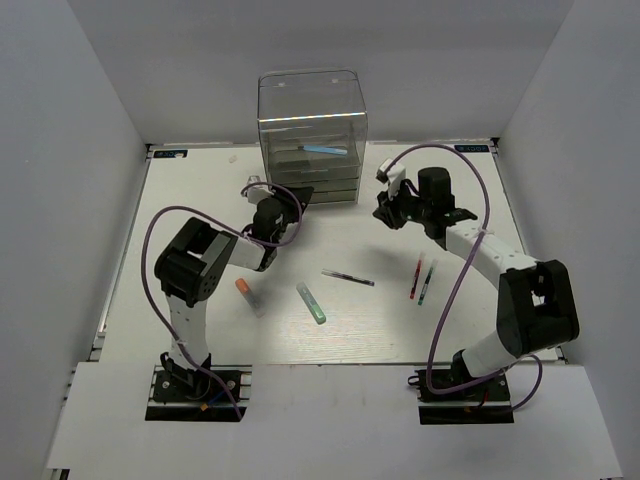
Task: Sort the stationery into containers
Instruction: Open the drawer in the storage box.
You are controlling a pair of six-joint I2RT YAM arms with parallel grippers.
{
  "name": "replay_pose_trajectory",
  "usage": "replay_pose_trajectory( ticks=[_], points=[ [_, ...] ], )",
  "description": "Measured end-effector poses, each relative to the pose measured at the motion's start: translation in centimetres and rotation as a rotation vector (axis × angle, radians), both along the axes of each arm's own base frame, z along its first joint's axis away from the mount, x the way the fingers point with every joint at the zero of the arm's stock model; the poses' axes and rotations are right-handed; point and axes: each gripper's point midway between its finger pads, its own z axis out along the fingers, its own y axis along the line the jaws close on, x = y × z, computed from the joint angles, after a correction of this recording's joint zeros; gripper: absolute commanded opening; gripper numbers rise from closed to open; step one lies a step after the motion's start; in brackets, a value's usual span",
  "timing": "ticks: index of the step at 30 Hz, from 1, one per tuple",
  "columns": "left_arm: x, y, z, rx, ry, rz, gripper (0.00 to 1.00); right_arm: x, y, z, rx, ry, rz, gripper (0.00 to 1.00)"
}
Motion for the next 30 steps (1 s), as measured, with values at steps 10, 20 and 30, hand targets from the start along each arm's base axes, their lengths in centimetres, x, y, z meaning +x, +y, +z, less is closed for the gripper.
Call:
replay_pose_trajectory(
  ticks=[10,20,30],
  points=[
    [2.1,0.6,0.5,-0.054,-0.047,0.088,0.41,-1.0,-1.0,-1.6,0.003,0.047,-0.009,0.27],
    [2.8,1.1,0.2,-0.111,-0.069,0.134,0.18,-1.1,-1.4,-1.2,0.008,0.036,-0.011,0.27],
    [1.5,1.5,0.0,-0.145,-0.084,0.133,0.04,-1.6,-1.3,-1.3,0.009,0.033,0.007,0.27]
  ],
)
